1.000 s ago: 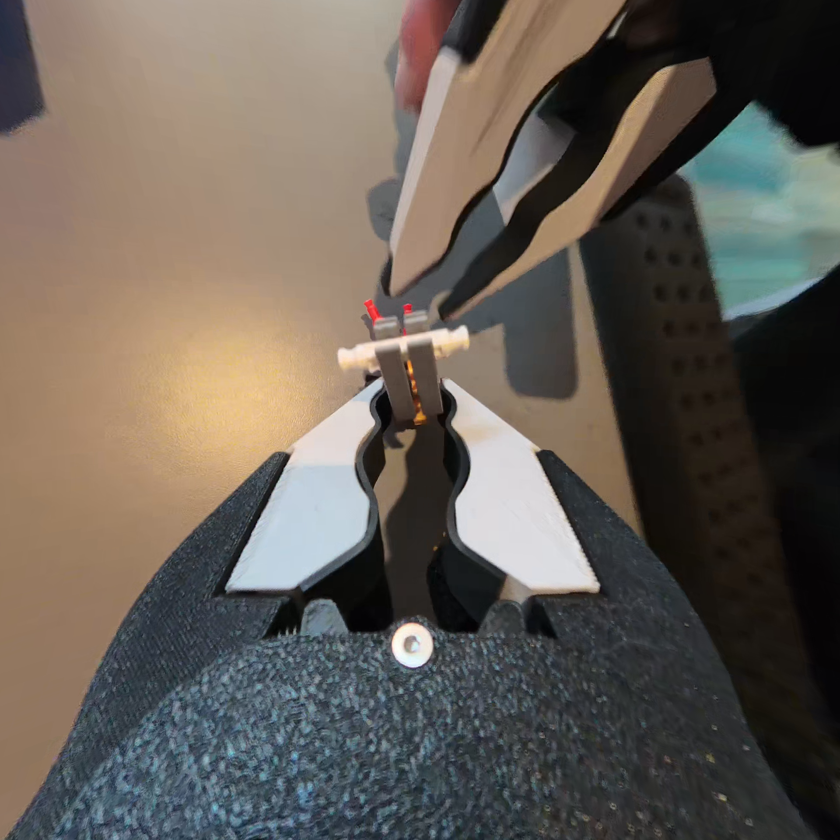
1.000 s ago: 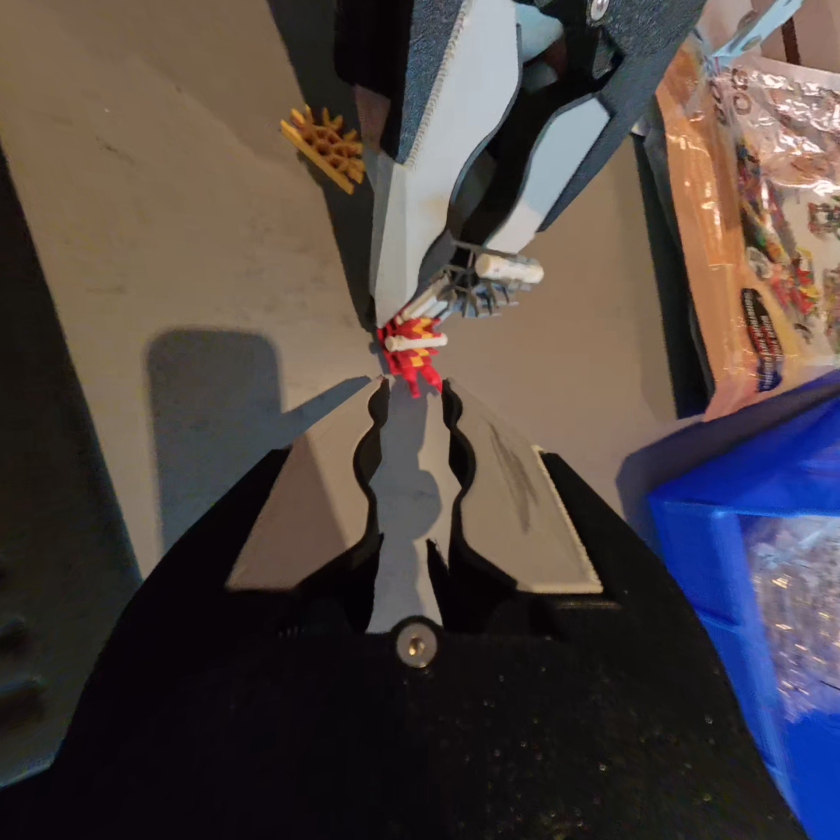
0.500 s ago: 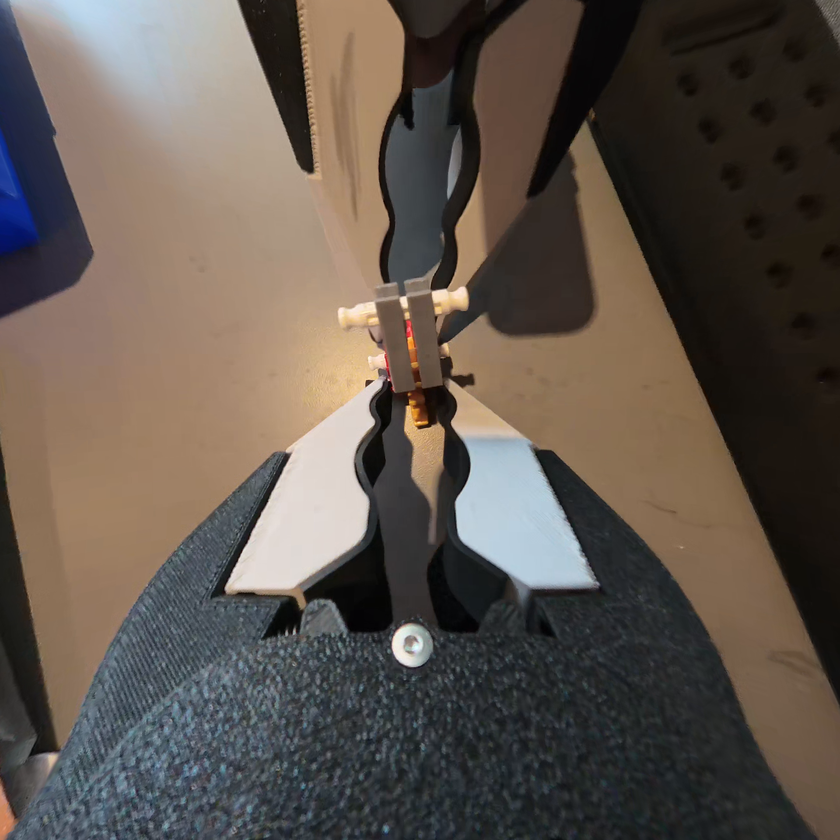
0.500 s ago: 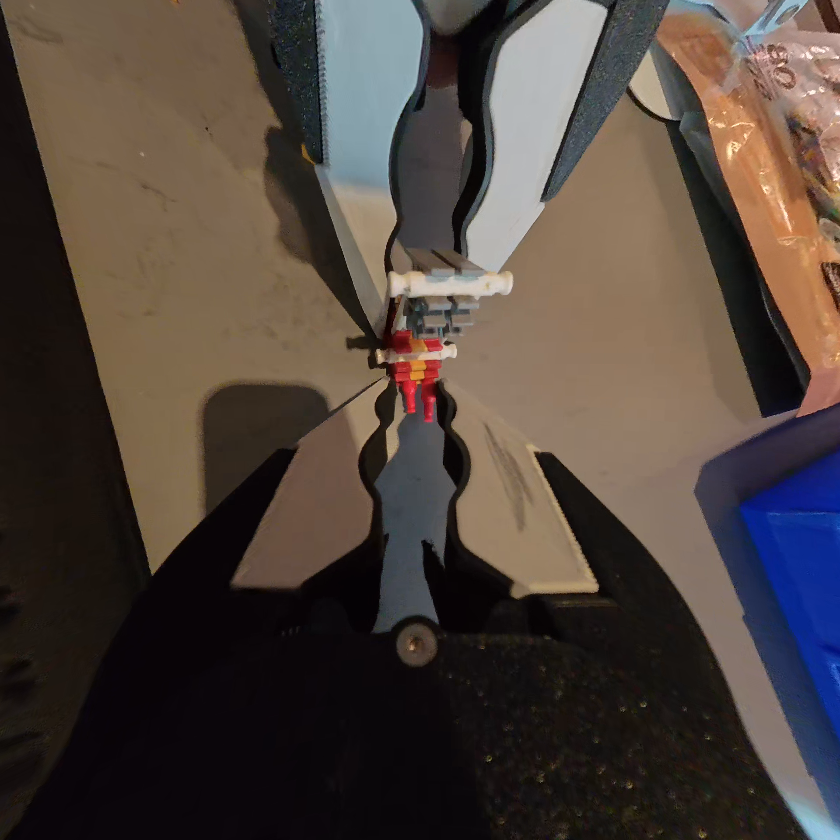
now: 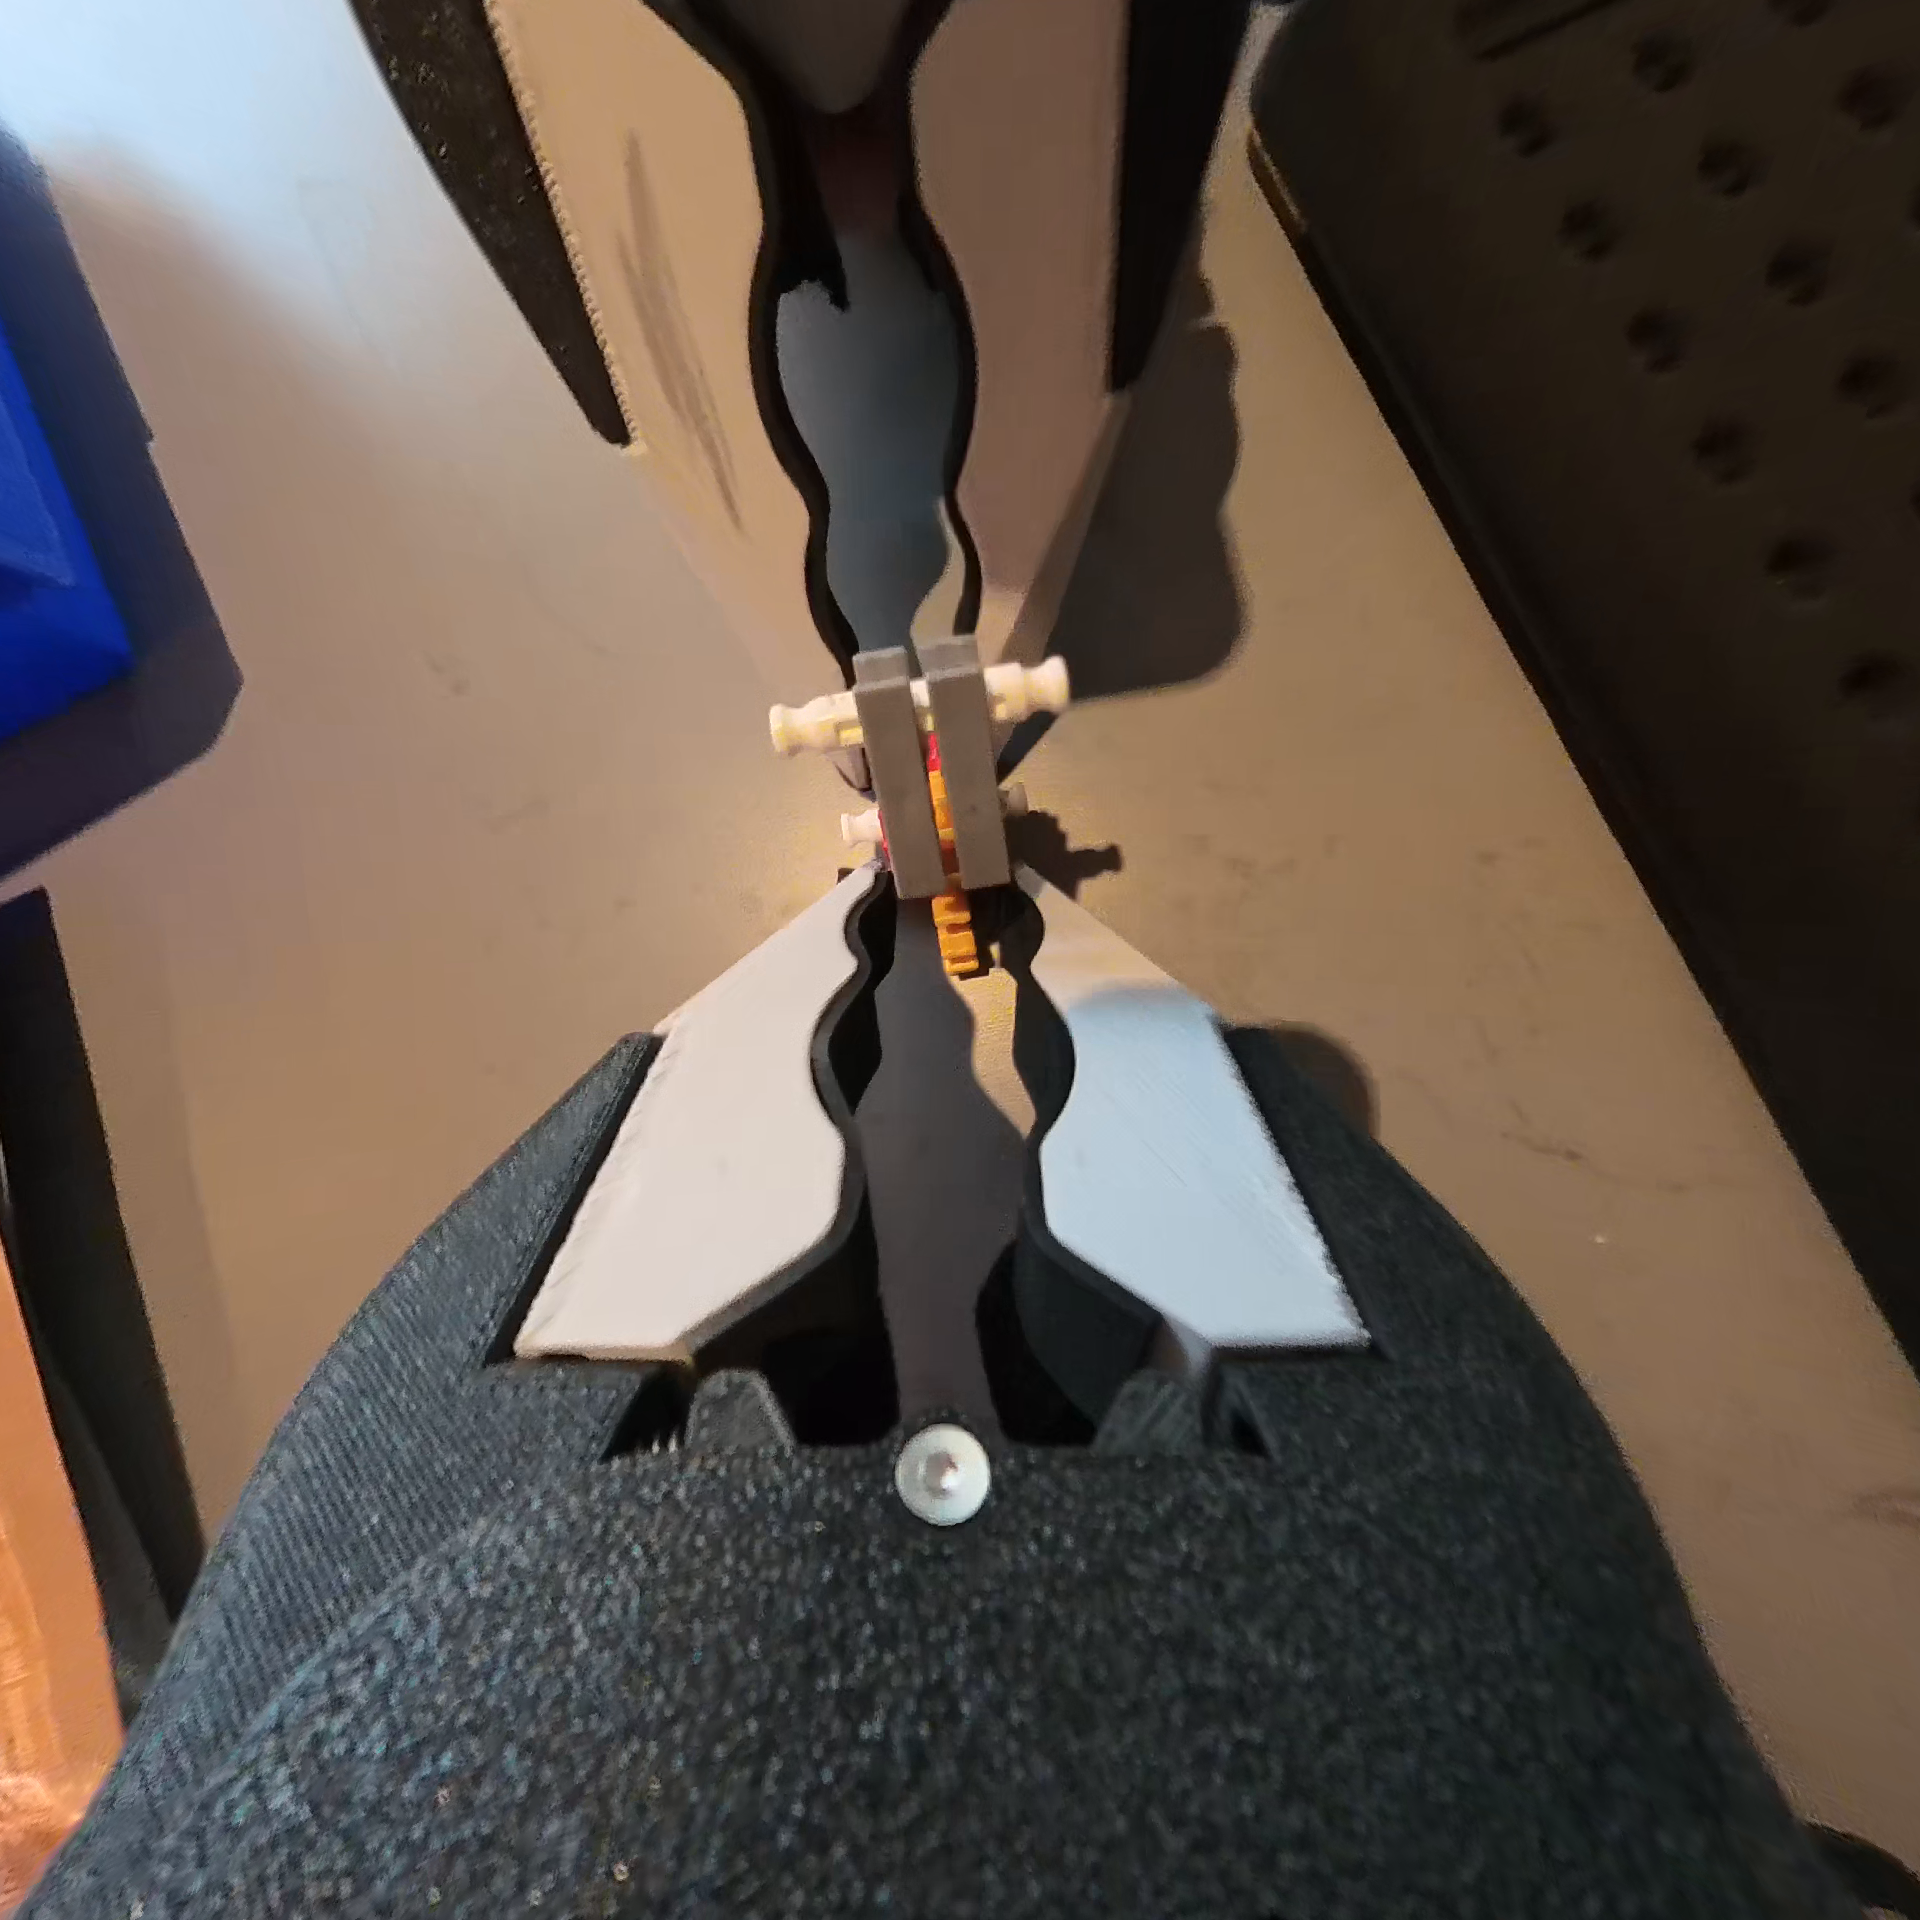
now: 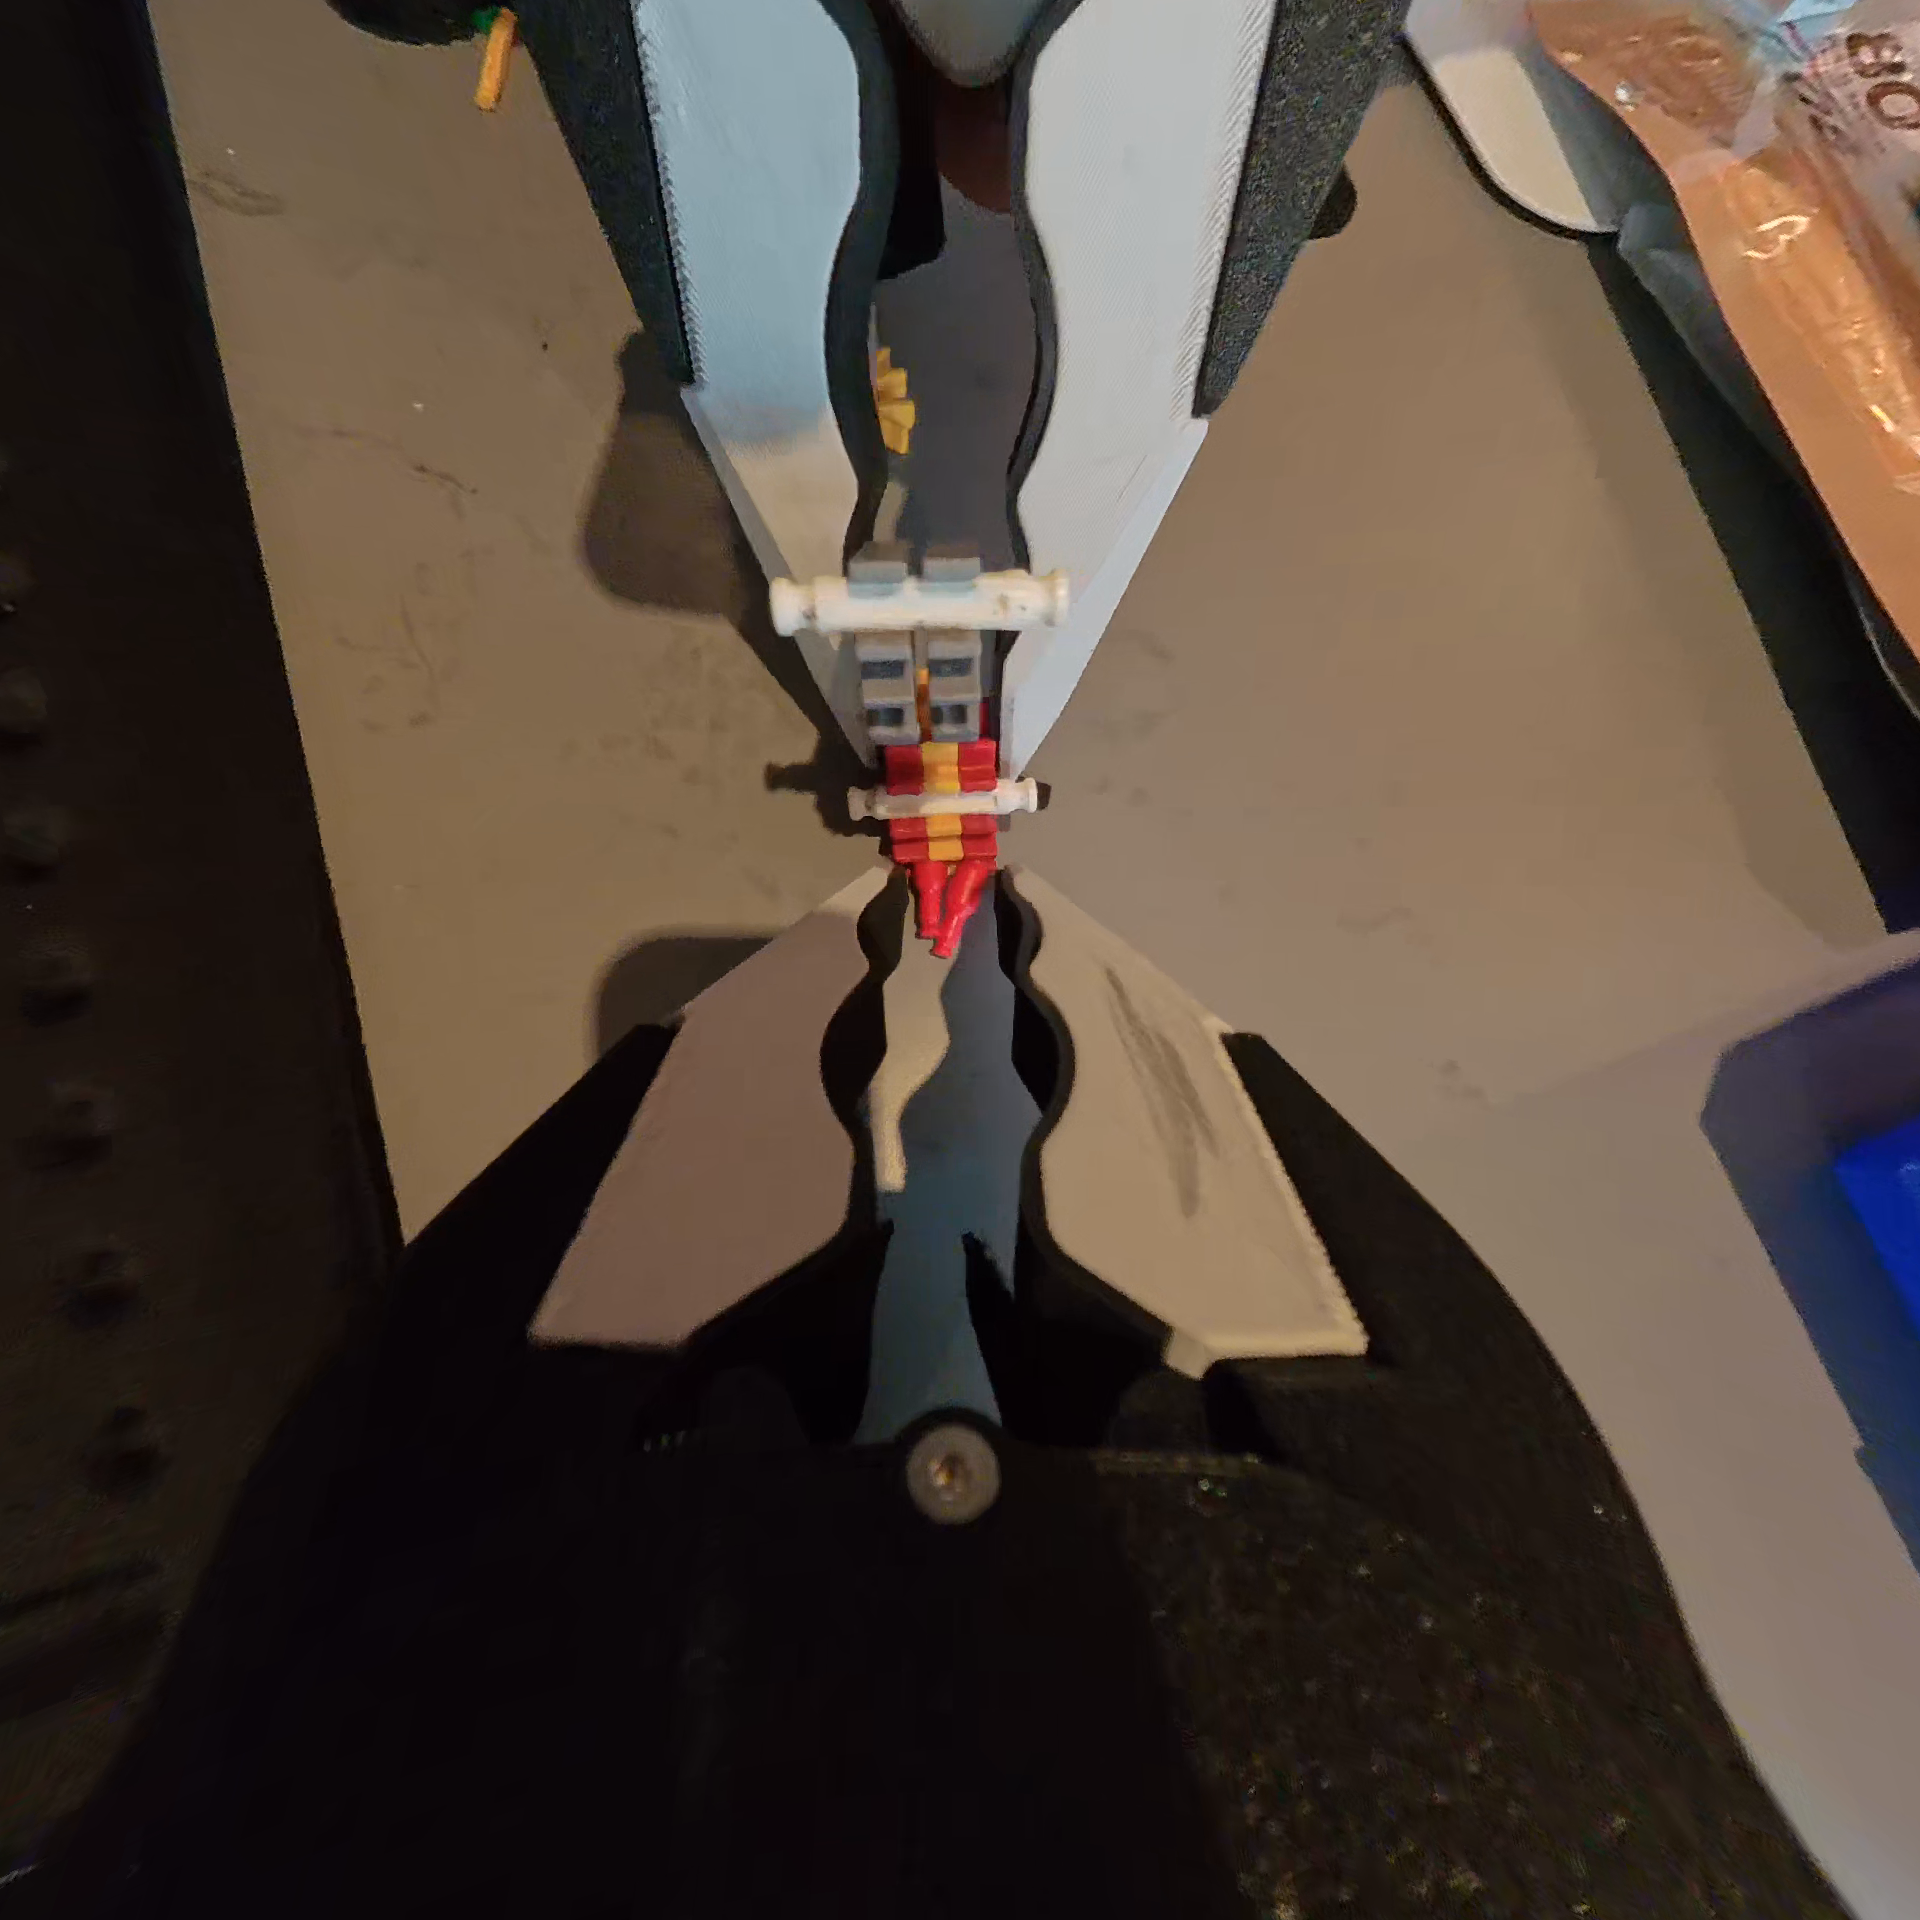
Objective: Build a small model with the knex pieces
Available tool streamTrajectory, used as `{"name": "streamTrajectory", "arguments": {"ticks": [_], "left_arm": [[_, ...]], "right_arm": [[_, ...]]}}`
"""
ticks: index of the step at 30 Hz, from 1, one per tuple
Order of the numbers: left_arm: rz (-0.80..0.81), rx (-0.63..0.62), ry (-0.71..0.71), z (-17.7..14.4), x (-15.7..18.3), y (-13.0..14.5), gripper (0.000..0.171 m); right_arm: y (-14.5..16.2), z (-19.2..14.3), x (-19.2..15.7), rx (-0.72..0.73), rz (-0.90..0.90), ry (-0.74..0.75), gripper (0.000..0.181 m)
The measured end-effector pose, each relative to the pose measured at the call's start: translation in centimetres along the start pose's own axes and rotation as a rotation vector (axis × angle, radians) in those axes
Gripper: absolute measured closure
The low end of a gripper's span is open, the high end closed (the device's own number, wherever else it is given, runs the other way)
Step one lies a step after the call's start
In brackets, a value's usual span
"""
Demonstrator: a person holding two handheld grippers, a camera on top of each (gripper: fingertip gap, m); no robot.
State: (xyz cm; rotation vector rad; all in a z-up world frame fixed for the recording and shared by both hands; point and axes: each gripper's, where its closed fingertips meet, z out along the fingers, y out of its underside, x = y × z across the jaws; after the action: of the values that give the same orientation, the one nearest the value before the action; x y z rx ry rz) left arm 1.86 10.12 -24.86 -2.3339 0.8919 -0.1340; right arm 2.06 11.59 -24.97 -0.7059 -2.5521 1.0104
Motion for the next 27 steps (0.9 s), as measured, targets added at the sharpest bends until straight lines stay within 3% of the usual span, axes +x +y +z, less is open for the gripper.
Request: {"name": "streamTrajectory", "arguments": {"ticks": [6,15,21,27], "left_arm": [[0.133,-0.012,-0.067,-0.2,0.8,-0.1,0.155],[0.564,-0.126,-0.480,-0.6,1.1,-0.3,0.154],[0.632,-0.150,-0.559,-0.7,1.3,-0.3,0.155],[0.645,-0.140,-0.593,-0.8,1.3,-0.2,0.155]], "right_arm": [[0.1,-0.3,-0.7,0.006,0.000,0.005,0.163],[-0.2,-0.8,-2.0,0.038,-0.051,0.069,0.166],[-0.7,-1.0,-2.0,0.063,-0.067,0.096,0.168],[-0.6,-1.7,-1.6,0.103,0.074,0.073,0.173]]}}
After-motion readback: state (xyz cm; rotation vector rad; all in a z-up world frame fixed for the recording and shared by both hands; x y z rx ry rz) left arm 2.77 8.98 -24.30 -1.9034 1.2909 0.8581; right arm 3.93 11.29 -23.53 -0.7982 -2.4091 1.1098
